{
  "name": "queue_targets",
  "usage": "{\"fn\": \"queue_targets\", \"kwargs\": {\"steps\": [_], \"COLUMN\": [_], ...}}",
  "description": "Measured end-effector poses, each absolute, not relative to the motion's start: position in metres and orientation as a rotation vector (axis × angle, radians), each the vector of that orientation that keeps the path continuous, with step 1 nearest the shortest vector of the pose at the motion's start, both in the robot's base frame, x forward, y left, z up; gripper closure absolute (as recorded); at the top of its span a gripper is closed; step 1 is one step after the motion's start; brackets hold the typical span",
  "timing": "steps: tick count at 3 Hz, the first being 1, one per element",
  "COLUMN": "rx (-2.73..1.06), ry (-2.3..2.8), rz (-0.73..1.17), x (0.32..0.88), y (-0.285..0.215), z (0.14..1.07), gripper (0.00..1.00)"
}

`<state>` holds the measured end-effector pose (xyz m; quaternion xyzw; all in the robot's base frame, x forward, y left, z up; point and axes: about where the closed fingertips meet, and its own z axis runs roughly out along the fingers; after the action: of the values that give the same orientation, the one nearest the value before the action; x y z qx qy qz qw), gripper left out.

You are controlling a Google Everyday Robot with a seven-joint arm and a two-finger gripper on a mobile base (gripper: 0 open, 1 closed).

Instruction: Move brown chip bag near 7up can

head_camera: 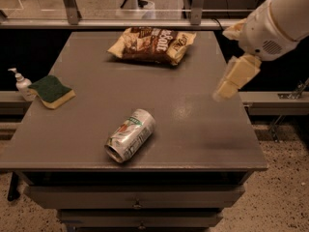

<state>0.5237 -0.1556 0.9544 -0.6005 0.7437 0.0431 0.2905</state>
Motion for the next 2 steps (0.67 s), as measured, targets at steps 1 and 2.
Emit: {"fn": "queue_targets", "kwargs": {"steps": [1,2], "rx": [-1.510,-1.441], "ry": [1.833,1.737], "rz": [0.228,0.305], "x": [0.574,0.616], "y": [-0.121,-0.089], "z": [0.951,0.947], "gripper": [0.00,0.00]}}
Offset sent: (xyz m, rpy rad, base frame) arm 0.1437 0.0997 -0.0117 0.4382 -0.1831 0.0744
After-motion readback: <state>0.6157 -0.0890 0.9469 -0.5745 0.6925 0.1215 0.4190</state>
